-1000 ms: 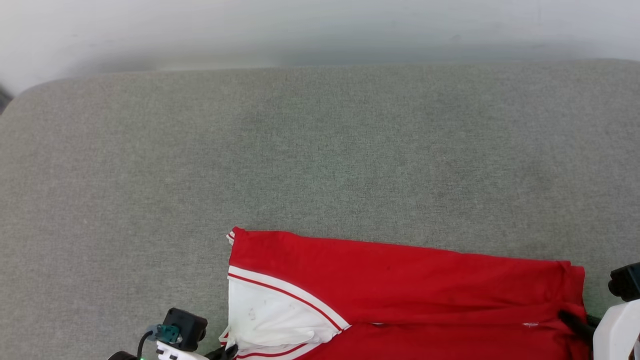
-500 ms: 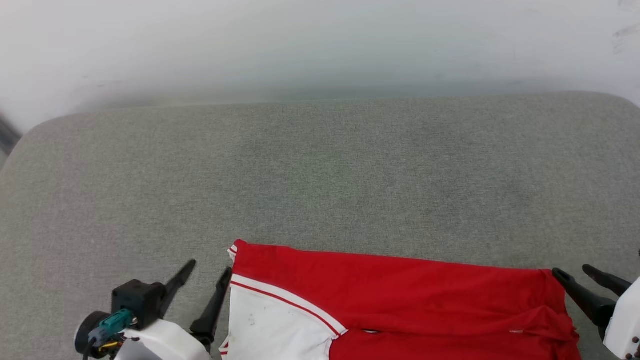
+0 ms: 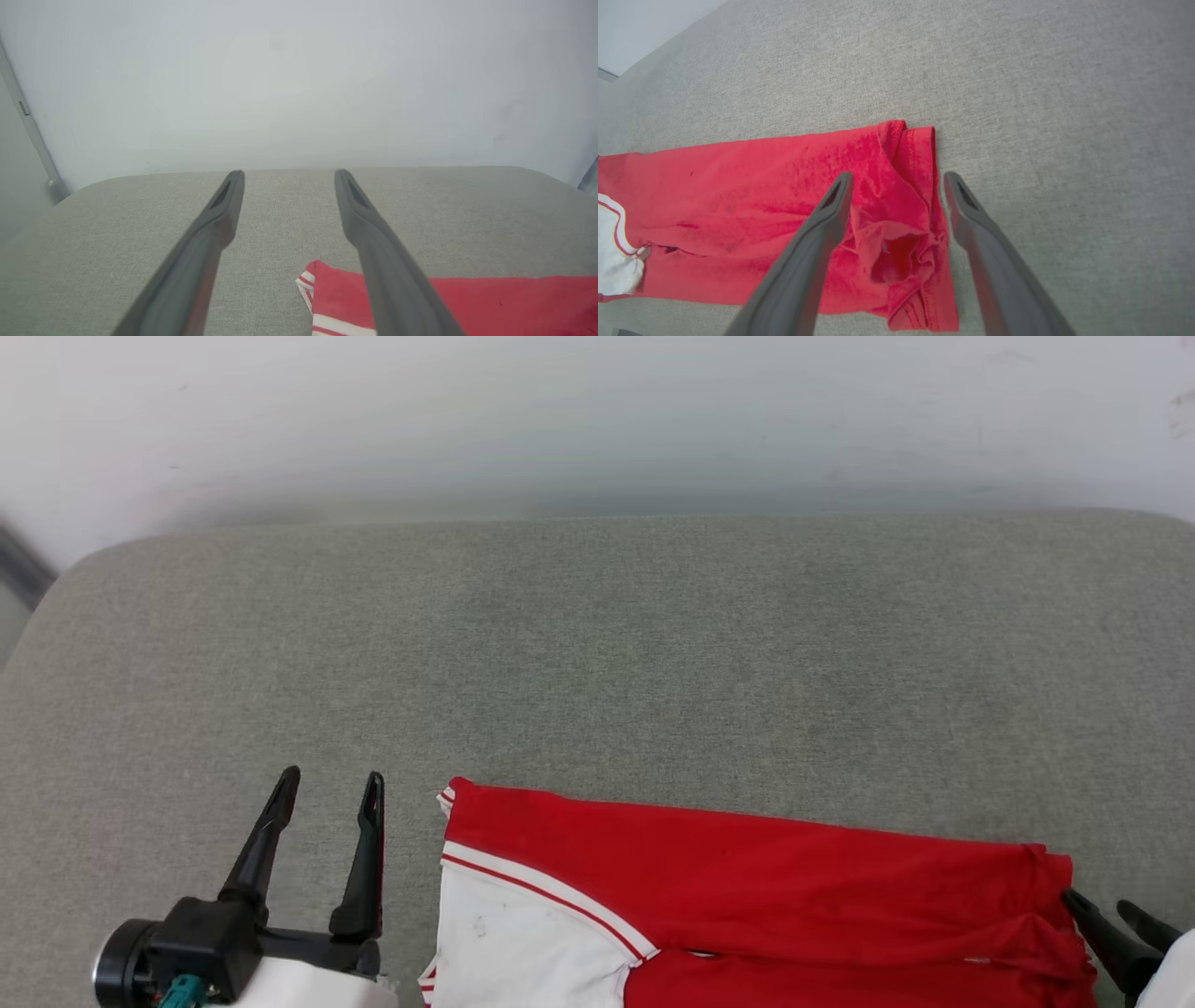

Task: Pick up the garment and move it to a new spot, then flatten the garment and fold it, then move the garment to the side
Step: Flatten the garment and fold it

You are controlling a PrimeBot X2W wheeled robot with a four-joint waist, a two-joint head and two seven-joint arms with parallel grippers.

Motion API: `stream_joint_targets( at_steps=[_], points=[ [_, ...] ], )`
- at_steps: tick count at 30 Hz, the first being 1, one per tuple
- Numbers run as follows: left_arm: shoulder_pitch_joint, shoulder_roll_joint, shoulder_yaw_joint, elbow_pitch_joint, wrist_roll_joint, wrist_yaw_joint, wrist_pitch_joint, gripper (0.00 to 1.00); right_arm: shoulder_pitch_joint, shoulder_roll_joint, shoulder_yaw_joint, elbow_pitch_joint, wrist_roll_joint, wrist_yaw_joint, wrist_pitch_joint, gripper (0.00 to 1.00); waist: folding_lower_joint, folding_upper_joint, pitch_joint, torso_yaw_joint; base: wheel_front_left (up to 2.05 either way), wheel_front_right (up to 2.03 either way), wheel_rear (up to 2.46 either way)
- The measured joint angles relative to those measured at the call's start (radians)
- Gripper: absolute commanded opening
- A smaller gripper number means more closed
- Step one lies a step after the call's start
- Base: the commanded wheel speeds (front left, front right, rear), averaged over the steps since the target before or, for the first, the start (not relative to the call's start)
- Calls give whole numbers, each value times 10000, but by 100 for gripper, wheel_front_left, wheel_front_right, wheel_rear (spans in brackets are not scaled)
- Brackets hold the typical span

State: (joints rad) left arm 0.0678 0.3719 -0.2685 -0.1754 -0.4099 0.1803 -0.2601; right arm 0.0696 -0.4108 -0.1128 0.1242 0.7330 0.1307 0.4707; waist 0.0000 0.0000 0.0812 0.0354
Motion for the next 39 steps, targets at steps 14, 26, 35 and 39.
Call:
stream_joint_targets(
  at_steps=[14,26,35,39],
  points=[
    [236,-1503,1415,109,2255,-1944,-2,100,113,1076,-1037,1218,-658,2,153,100,0,0,417,519,0,0,0],
    [10,-2142,1994,299,2890,-2778,-2,100,-38,1074,-598,1801,-397,-46,121,100,0,0,649,836,0,0,0],
    [17,-2297,2142,384,3106,-2964,-2,100,-186,1243,207,1862,-104,-77,-261,92,0,0,455,730,0,0,0],
    [42,-2330,2219,382,3122,-3012,-2,100,-214,1235,345,1931,-104,-56,-552,0,0,0,393,662,0,0,0]
  ],
)
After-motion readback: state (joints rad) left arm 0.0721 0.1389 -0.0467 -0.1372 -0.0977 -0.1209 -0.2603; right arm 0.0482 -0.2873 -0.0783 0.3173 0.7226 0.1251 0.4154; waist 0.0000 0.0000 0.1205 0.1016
